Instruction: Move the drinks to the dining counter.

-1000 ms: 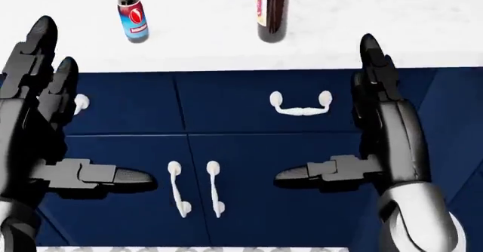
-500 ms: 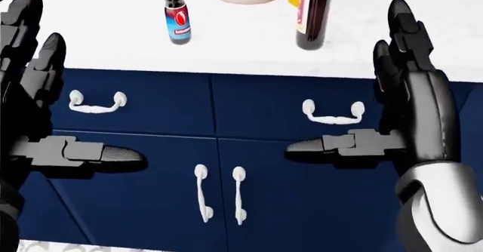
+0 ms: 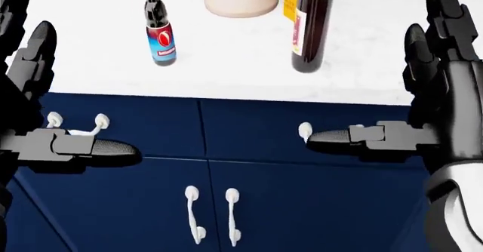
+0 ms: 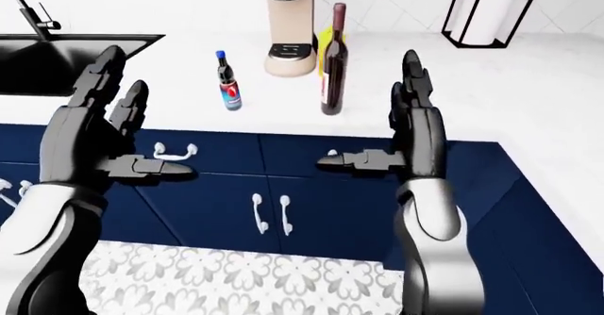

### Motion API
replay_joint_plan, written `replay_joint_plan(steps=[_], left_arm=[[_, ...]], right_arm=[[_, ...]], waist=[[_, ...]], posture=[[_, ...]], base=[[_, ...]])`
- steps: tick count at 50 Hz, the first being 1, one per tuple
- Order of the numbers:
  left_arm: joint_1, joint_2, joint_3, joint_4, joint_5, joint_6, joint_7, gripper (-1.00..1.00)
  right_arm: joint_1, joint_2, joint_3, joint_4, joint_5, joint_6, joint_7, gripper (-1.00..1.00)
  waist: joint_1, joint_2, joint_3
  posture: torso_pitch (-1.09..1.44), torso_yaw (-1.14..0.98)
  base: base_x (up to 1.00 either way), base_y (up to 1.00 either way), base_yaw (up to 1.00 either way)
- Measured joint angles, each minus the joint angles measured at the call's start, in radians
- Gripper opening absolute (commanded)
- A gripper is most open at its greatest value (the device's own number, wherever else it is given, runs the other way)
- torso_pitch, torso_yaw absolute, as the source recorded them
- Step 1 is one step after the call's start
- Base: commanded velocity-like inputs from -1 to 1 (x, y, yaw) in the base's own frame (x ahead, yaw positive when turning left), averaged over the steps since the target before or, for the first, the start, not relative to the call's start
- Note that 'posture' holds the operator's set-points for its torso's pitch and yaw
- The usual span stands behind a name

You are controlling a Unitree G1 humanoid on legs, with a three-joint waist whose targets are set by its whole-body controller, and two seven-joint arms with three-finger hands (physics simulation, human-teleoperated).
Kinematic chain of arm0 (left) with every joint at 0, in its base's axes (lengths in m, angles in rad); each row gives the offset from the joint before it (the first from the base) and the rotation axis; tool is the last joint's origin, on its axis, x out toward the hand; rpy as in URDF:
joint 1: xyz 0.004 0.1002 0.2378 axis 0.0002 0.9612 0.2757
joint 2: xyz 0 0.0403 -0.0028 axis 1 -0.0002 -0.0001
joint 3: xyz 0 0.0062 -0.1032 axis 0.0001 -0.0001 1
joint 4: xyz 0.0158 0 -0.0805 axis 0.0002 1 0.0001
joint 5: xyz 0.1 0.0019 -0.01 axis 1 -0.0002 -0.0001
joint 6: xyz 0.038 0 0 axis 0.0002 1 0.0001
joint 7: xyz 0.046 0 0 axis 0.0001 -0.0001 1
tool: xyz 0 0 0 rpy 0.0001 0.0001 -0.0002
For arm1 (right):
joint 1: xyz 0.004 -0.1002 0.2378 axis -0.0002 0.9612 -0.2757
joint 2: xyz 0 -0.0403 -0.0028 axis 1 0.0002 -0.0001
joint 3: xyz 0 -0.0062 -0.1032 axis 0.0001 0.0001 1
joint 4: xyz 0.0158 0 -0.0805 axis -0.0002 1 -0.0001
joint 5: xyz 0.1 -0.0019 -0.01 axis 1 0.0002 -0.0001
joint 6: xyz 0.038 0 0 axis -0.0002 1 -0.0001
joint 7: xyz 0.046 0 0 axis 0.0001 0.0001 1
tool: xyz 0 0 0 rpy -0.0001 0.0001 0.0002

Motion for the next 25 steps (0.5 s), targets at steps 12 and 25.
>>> replay_joint_plan(steps=[12, 25], left_arm=[[0.022, 0.008, 0.02, 0.016, 0.005, -0.016, 0.002, 1.0], [0.039, 0.003, 0.021, 0.011, -0.009, -0.032, -0.007, 1.0]], right_arm=[[0.014, 0.006, 0.011, -0.001, 0.018, -0.017, -0.006, 1.0], [0.024, 0.009, 0.013, 0.012, 0.006, -0.03, -0.01, 1.0]], waist=[[0.044, -0.07, 0.001], [0.001, -0.034, 0.004]], posture=[[0.0, 0.0], [0.0, 0.0]], base=[[0.33, 0.0, 0.0], [0.34, 0.0, 0.0]])
